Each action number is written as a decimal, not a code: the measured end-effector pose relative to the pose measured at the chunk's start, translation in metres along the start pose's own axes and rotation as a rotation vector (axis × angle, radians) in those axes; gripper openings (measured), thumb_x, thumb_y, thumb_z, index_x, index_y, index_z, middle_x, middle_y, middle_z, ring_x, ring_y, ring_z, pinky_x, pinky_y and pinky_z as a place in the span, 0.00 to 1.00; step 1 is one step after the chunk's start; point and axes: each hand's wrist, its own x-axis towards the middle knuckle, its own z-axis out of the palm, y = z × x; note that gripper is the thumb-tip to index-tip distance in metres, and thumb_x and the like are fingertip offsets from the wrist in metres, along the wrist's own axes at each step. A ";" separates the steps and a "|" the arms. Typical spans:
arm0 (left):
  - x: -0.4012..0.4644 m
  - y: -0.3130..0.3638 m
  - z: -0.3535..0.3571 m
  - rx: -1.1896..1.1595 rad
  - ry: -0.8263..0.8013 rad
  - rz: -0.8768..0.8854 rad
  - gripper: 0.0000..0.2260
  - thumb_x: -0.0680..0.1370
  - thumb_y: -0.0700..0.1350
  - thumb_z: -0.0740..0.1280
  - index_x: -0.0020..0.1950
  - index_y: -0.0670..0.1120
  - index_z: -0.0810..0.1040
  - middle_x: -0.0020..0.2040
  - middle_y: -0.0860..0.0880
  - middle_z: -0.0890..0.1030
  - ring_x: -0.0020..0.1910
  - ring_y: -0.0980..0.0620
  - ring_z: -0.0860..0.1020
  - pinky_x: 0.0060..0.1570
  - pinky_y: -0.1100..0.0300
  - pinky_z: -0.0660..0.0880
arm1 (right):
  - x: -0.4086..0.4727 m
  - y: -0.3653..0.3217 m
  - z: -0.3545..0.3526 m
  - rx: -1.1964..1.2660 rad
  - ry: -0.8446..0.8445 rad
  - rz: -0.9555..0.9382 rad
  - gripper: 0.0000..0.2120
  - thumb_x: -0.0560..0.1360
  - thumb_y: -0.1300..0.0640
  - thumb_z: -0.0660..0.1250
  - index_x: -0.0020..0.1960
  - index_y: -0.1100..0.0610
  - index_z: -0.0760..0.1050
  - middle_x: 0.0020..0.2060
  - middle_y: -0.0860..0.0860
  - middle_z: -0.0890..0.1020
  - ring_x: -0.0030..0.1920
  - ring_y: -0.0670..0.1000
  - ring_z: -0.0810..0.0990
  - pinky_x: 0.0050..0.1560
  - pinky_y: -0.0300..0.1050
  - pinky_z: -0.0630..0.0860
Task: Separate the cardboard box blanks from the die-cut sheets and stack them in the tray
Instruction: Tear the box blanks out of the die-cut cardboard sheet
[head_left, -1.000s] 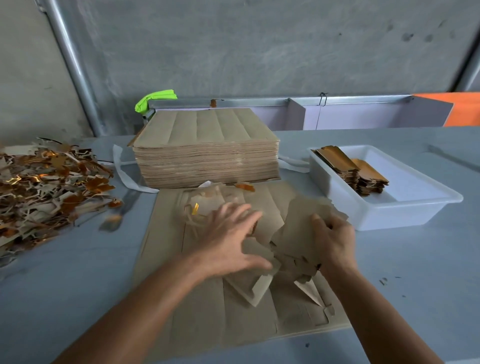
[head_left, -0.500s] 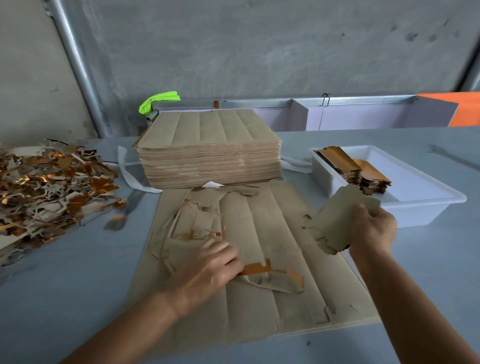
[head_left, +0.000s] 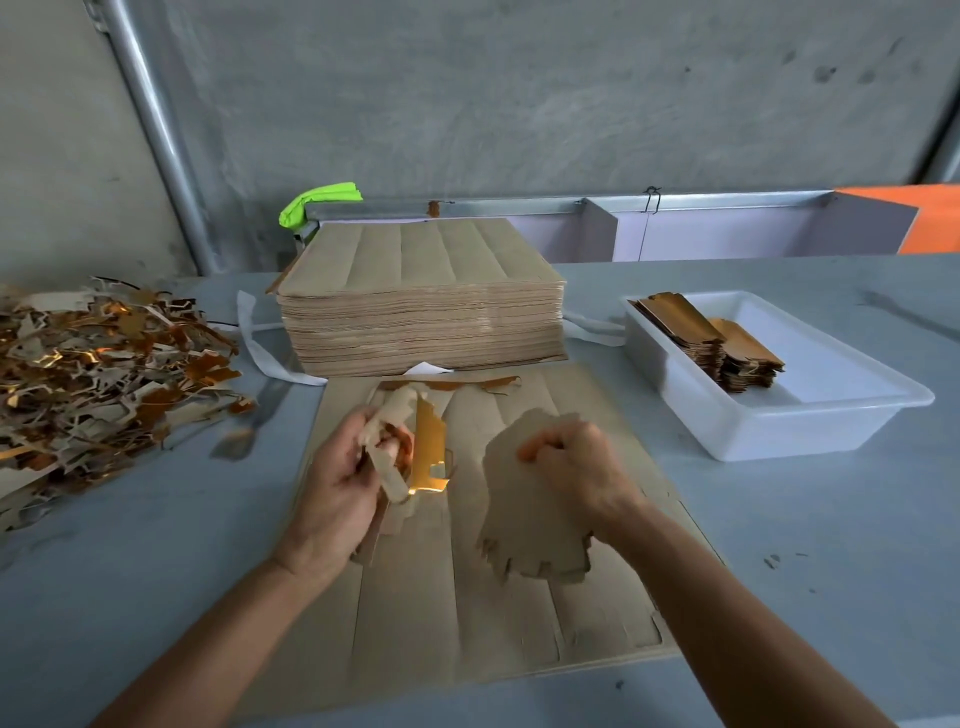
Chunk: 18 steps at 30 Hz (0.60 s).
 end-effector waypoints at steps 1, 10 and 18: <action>0.002 0.003 -0.001 -0.073 0.007 -0.011 0.11 0.79 0.30 0.58 0.53 0.42 0.76 0.47 0.35 0.78 0.47 0.34 0.76 0.49 0.42 0.77 | -0.001 -0.004 0.007 -0.017 -0.038 0.020 0.10 0.78 0.62 0.62 0.45 0.54 0.81 0.38 0.45 0.74 0.42 0.48 0.77 0.44 0.43 0.78; 0.011 0.018 0.014 -0.206 0.015 0.064 0.12 0.78 0.29 0.59 0.49 0.45 0.76 0.43 0.41 0.77 0.43 0.44 0.75 0.41 0.50 0.76 | -0.014 -0.026 0.044 0.107 -0.319 0.356 0.17 0.75 0.45 0.65 0.44 0.58 0.84 0.41 0.53 0.80 0.40 0.52 0.78 0.38 0.41 0.76; -0.015 0.015 0.008 -0.053 -0.283 -0.081 0.11 0.76 0.37 0.66 0.46 0.53 0.82 0.45 0.50 0.83 0.49 0.53 0.80 0.48 0.61 0.78 | -0.006 -0.002 0.030 -0.047 -0.054 0.154 0.09 0.75 0.58 0.66 0.37 0.51 0.80 0.33 0.45 0.76 0.37 0.45 0.76 0.29 0.34 0.70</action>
